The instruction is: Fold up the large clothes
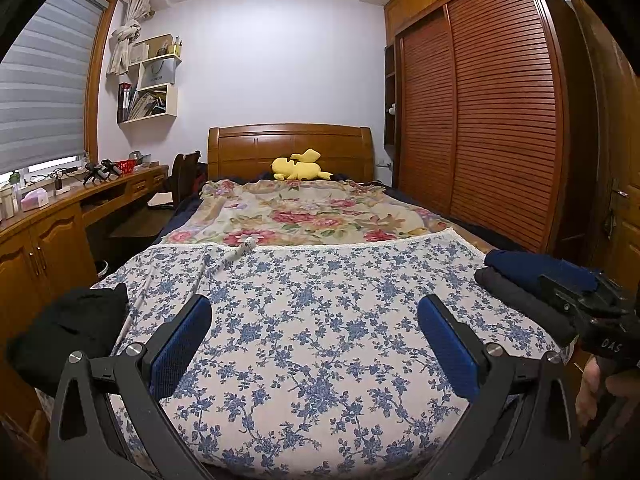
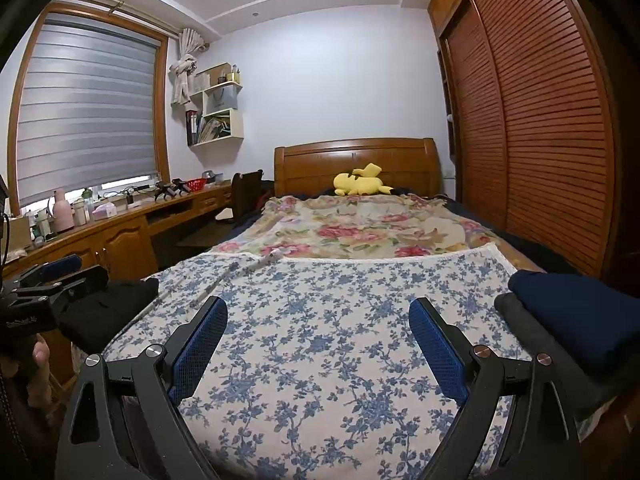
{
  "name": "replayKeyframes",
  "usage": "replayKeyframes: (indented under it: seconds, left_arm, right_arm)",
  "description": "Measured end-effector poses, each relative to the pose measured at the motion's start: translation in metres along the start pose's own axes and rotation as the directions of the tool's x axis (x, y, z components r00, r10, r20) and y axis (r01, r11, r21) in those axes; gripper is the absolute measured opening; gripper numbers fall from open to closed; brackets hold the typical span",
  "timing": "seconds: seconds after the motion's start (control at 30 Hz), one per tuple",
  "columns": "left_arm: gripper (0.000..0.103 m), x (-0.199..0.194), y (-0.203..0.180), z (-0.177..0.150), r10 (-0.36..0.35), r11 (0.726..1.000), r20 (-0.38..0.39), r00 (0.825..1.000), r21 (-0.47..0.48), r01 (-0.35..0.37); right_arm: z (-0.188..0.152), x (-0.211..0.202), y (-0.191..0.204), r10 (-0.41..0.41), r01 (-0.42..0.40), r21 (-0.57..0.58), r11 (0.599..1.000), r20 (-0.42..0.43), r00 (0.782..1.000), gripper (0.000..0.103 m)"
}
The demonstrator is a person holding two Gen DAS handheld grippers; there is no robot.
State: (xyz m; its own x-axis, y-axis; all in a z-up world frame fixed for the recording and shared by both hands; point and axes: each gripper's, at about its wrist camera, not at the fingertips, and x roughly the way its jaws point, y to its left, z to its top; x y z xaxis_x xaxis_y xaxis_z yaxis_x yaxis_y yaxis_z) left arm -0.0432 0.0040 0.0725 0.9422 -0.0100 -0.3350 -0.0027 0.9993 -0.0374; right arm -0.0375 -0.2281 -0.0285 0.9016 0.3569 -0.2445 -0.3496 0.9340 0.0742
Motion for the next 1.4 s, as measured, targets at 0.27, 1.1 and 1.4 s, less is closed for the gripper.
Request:
replayKeyframes:
  seconds: [0.27,1.1,1.4]
  left_arm:
    - [0.103,-0.0002,0.0002,-0.0004,0.0,1.0,0.0,1.0,0.0,0.0]
    - [0.103,-0.0055,0.0045,0.0001,0.004,1.0,-0.002,1.0,-0.002,-0.004]
    - [0.103,-0.0055,0.0046,0.0002,0.003,1.0,-0.003,1.0,-0.001,-0.003]
  right_arm:
    - [-0.0003,0.0015,-0.0027,0.003,-0.003,-0.002,1.0,0.0,1.0,0.093]
    - [-0.002,0.0015,-0.0014,0.007,-0.007,-0.008,1.0,-0.003,1.0,0.093]
    - [-0.0017,0.0,-0.0022,0.01,-0.01,-0.012,1.0,-0.005,1.0,0.093]
